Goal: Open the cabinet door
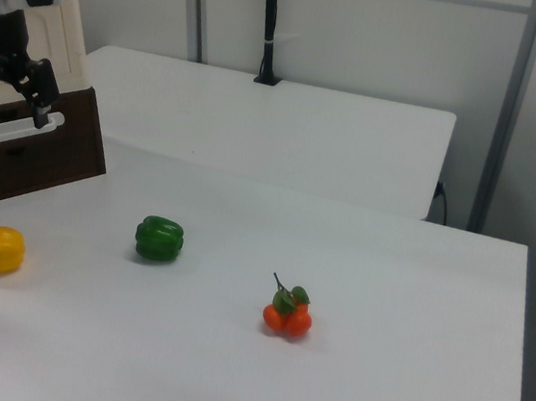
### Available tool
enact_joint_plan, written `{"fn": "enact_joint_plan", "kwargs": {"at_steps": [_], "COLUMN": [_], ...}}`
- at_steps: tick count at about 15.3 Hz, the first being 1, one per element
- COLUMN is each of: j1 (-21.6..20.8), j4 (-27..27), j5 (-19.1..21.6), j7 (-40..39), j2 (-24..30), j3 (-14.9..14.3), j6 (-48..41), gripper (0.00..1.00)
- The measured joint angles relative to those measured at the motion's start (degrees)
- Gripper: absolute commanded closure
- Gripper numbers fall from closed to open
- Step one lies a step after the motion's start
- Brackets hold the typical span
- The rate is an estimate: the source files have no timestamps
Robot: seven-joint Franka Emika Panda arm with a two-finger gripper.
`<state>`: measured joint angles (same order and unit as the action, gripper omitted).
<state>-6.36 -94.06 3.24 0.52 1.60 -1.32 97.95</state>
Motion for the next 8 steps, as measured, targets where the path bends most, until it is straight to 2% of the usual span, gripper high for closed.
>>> {"fn": "enact_joint_plan", "kwargs": {"at_steps": [4, 8], "j1": [0.0, -0.2], "j4": [0.1, 0.2], "j5": [0.7, 0.9], "j7": [-2.7, -14.0], "j2": [0.0, 0.0], "j3": [0.5, 3.7], "j6": [0.0, 0.0], "gripper": [0.00, 0.00]}}
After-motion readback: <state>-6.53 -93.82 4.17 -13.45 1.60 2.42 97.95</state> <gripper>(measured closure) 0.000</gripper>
